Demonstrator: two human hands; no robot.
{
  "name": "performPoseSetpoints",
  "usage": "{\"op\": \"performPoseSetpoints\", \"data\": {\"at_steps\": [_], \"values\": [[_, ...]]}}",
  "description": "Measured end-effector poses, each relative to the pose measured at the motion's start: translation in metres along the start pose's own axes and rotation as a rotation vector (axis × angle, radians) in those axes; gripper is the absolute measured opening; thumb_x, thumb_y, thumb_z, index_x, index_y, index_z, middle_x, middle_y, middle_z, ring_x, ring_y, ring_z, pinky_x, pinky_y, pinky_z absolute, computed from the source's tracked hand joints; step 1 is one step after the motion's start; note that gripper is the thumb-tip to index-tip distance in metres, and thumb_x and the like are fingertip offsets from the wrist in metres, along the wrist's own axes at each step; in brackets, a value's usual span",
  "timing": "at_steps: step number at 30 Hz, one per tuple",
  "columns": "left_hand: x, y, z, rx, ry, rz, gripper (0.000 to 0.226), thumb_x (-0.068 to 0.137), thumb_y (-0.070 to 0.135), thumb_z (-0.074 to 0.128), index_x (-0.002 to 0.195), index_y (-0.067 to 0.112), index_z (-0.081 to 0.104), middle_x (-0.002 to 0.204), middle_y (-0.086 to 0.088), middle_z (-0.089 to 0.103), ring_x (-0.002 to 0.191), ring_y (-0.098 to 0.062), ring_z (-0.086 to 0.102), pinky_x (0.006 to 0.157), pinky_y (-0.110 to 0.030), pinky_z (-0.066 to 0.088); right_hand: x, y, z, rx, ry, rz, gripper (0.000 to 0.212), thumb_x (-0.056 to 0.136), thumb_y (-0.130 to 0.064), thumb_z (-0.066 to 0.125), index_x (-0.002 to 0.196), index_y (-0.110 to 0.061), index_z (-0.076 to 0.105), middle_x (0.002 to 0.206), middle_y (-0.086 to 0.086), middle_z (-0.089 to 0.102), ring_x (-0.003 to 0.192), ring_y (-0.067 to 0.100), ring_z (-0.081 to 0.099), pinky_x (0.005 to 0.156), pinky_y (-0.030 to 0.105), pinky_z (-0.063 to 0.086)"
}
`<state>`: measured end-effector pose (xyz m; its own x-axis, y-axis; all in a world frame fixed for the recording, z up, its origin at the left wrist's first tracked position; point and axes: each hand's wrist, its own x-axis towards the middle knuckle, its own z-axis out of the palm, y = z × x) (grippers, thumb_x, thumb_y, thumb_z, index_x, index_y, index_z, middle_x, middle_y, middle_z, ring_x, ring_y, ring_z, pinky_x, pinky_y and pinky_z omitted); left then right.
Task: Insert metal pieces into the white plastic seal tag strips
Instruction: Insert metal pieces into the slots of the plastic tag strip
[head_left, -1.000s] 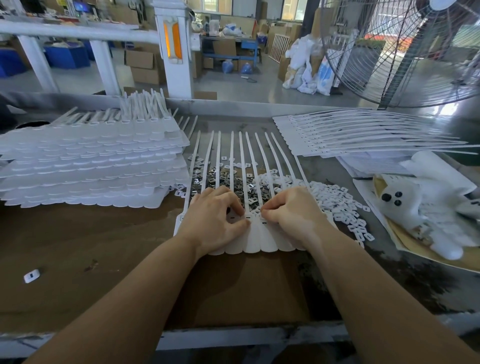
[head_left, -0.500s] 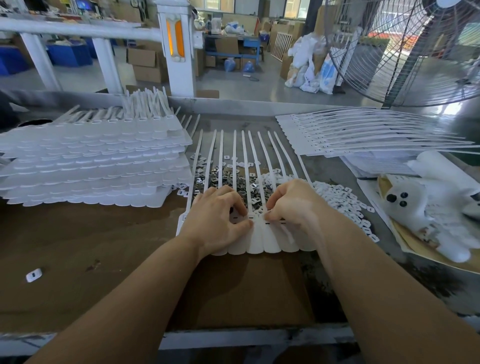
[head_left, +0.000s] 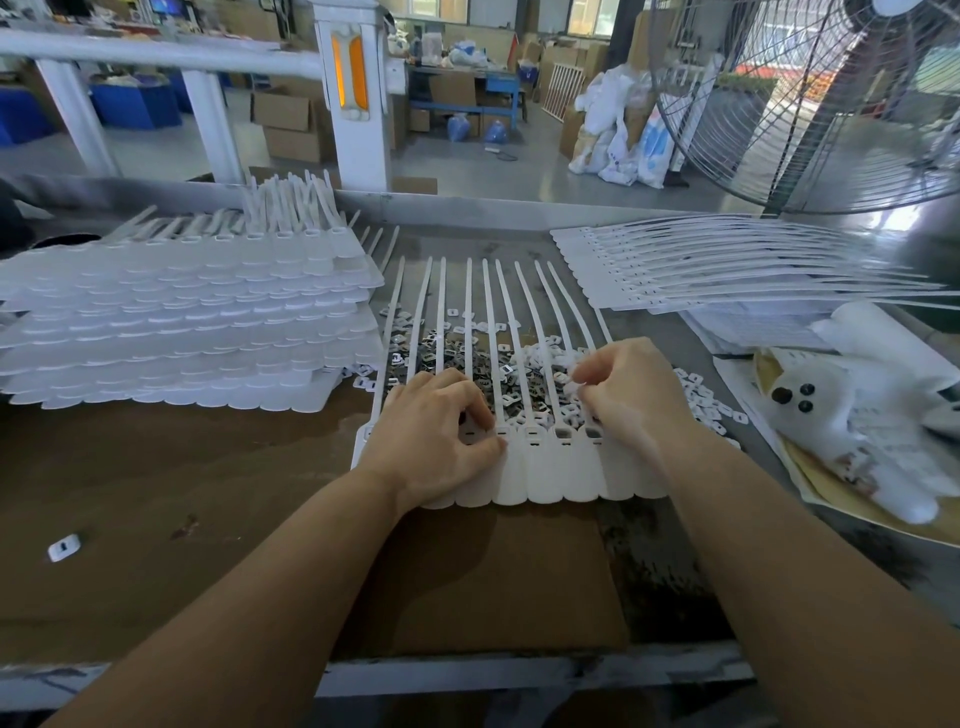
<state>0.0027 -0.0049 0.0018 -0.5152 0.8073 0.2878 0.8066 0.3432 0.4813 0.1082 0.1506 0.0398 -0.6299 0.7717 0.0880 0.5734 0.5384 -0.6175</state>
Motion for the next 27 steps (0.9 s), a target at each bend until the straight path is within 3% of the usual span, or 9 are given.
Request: {"op": "performPoseSetpoints", "data": {"at_steps": [11, 19, 24, 27], "values": [[0.001, 0.0, 0.0, -0.004, -0.013, 0.002, 0.014, 0.081, 0.043, 0.063, 0.086, 0.032, 0.055, 0.107, 0.012, 0.053, 0.104, -0.008, 0.041, 0.092, -0.024, 0.025, 0.016, 0.001, 0.015, -0.232, -0.089, -0.131, 0.026, 0.094, -0.017, 0.052, 0.116, -0.027, 0.064, 0.125, 0.002, 0.057, 0.102, 0.022, 0.061, 0.09, 0.04, 0.05], [0.001, 0.0, 0.001, 0.002, -0.004, 0.006, 0.014, 0.081, 0.043, 0.063, 0.086, 0.033, 0.055, 0.106, 0.012, 0.053, 0.104, -0.008, 0.04, 0.091, -0.022, 0.023, 0.017, 0.005, 0.02, -0.236, 0.029, -0.159, 0.017, 0.091, -0.02, 0.059, 0.102, -0.02, 0.071, 0.115, 0.002, 0.063, 0.092, 0.021, 0.063, 0.077, 0.029, 0.048], [0.0, -0.001, 0.002, 0.003, 0.009, 0.009, 0.015, 0.08, 0.042, 0.063, 0.087, 0.03, 0.058, 0.106, 0.012, 0.054, 0.103, -0.008, 0.041, 0.091, -0.023, 0.024, 0.015, 0.006, 0.014, -0.038, 0.089, -0.148, 0.014, 0.089, -0.015, 0.061, 0.093, -0.017, 0.075, 0.09, -0.001, 0.072, 0.07, 0.007, 0.06, 0.073, 0.025, 0.049], [0.0, -0.001, 0.001, -0.002, 0.005, 0.01, 0.014, 0.08, 0.042, 0.063, 0.085, 0.03, 0.056, 0.106, 0.012, 0.054, 0.103, -0.009, 0.041, 0.092, -0.025, 0.026, 0.011, 0.008, 0.011, 0.007, 0.096, -0.168, 0.014, 0.088, -0.011, 0.062, 0.093, -0.013, 0.074, 0.086, 0.001, 0.072, 0.076, 0.012, 0.065, 0.081, 0.032, 0.053]]}}
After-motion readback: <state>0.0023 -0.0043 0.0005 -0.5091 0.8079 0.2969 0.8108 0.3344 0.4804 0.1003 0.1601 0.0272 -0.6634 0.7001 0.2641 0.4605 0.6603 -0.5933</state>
